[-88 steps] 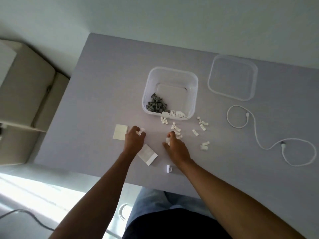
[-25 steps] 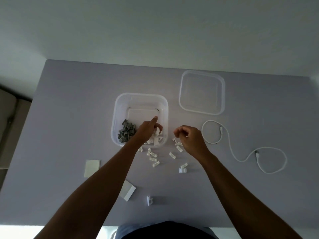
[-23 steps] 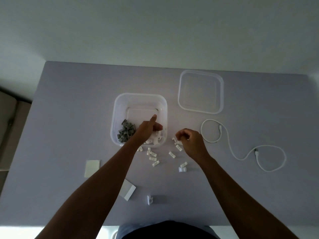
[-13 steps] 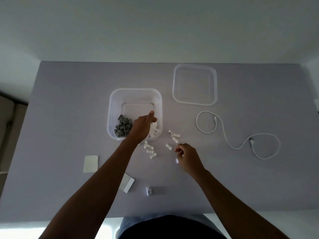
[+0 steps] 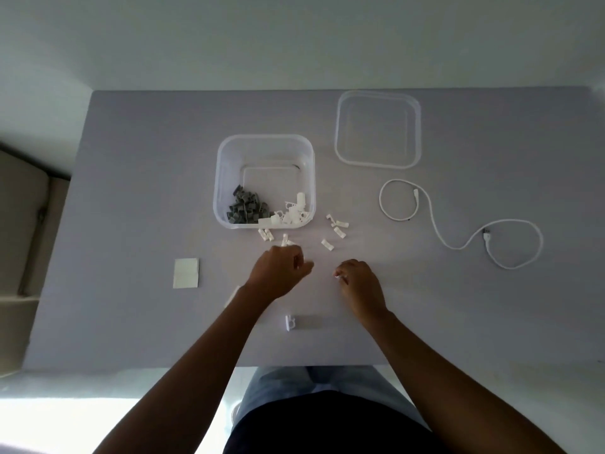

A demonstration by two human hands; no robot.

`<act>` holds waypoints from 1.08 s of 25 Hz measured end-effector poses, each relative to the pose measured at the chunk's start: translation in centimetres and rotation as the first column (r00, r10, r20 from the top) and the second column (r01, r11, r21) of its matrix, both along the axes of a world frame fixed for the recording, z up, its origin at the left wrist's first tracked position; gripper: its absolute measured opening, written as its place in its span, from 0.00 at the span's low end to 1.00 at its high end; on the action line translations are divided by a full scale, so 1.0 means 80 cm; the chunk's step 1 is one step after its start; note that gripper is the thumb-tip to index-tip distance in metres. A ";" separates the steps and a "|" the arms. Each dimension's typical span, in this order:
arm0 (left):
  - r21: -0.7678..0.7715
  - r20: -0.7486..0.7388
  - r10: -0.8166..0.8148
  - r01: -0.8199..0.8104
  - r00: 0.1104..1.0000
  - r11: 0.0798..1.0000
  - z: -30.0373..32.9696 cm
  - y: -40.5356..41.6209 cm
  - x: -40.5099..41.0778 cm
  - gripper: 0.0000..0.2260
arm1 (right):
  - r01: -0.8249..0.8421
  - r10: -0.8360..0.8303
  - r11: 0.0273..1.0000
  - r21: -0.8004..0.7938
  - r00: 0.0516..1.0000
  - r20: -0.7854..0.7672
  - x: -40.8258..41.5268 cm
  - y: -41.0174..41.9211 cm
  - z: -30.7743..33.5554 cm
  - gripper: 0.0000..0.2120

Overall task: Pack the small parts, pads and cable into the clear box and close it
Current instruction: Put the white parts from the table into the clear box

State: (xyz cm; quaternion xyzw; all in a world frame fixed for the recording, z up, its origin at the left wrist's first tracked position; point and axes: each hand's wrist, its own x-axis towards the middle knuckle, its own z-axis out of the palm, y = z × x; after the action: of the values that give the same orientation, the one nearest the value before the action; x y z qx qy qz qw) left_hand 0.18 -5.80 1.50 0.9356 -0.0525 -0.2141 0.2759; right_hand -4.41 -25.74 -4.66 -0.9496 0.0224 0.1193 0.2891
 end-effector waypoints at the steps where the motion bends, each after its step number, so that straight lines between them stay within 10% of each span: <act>1: 0.092 -0.094 -0.033 0.042 0.995 0.995 -0.009 0.003 -0.014 0.14 | 0.000 0.000 1.000 0.008 1.000 0.019 -0.003 0.002 0.003 0.10; 10: 0.166 -0.303 -0.067 0.121 0.951 0.979 -0.042 0.019 -0.085 0.19 | 0.236 -0.245 0.930 0.283 0.969 -0.002 -0.023 0.034 0.021 0.06; 27: -0.457 -0.194 0.354 -0.404 0.915 0.793 0.021 0.044 0.016 0.06 | 0.365 -0.323 0.860 0.358 0.930 -0.174 0.034 0.026 0.045 0.06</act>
State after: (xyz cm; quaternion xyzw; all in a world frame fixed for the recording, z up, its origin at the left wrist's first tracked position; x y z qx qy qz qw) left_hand 1.47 -2.25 3.20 0.8150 0.0974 -0.1798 0.5421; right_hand -1.70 -23.66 -1.05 -0.8472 0.1834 0.1188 0.4843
